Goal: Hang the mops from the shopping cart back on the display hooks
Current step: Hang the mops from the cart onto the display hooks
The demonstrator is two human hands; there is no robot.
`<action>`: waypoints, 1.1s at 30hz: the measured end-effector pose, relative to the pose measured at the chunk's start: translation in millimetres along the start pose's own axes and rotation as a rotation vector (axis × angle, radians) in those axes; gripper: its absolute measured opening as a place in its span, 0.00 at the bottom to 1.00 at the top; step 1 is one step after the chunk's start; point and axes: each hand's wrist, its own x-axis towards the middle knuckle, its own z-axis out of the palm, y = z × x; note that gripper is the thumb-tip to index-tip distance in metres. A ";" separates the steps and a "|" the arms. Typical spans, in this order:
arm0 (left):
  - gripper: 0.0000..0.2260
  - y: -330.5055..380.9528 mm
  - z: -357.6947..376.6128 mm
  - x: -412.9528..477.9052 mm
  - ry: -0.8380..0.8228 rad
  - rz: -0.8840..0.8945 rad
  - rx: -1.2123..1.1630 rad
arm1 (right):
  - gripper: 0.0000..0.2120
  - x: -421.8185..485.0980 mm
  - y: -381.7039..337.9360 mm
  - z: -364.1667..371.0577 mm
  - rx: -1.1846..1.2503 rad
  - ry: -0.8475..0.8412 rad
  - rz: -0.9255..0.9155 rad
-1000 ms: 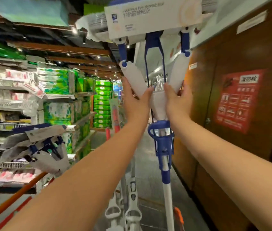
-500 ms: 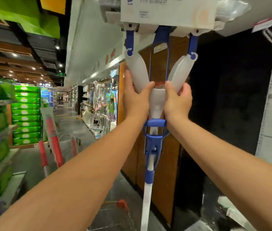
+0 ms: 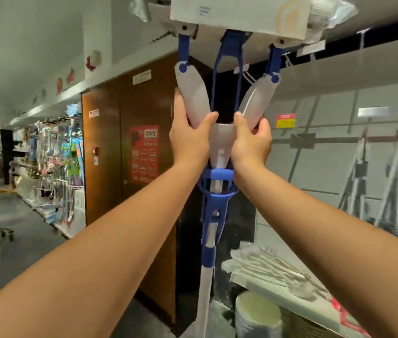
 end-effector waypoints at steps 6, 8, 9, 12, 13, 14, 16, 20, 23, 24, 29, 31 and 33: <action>0.36 35.7 97.0 -79.5 -0.057 -0.132 -0.198 | 0.15 15.0 -39.6 -130.6 -0.190 0.084 -0.084; 0.36 49.8 131.2 -106.7 -0.095 -0.166 -0.261 | 0.18 20.2 -53.5 -175.8 -0.257 0.126 -0.109; 0.36 56.0 149.2 -119.6 -0.116 -0.179 -0.294 | 0.19 22.7 -62.1 -198.5 -0.289 0.143 -0.124; 0.36 76.5 195.7 -151.6 -0.196 -0.228 -0.393 | 0.17 29.3 -86.0 -259.7 -0.390 0.202 -0.163; 0.37 85.4 215.0 -163.8 -0.233 -0.254 -0.430 | 0.16 32.5 -96.8 -284.5 -0.448 0.235 -0.186; 0.37 91.2 228.7 -172.2 -0.254 -0.272 -0.459 | 0.15 35.4 -103.9 -301.8 -0.497 0.253 -0.206; 0.38 101.4 255.2 -186.6 -0.297 -0.289 -0.528 | 0.14 39.0 -118.4 -332.7 -0.579 0.298 -0.231; 0.36 126.4 311.9 -220.1 -0.385 -0.321 -0.656 | 0.14 46.2 -147.2 -398.2 -0.625 0.387 -0.252; 0.36 137.2 348.5 -243.2 -0.481 -0.341 -0.713 | 0.17 54.4 -164.5 -433.9 -0.572 0.483 -0.258; 0.36 138.3 359.6 -249.8 -0.510 -0.346 -0.728 | 0.17 58.8 -168.6 -443.5 -0.557 0.518 -0.260; 0.35 133.1 413.5 -263.8 -0.596 -0.371 -0.773 | 0.19 88.7 -168.4 -483.3 -0.583 0.615 -0.268; 0.35 127.2 435.5 -260.5 -0.613 -0.375 -0.781 | 0.19 104.6 -162.7 -494.5 -0.602 0.647 -0.276; 0.36 119.6 457.5 -255.0 -0.629 -0.382 -0.790 | 0.18 122.0 -156.3 -503.6 -0.622 0.664 -0.274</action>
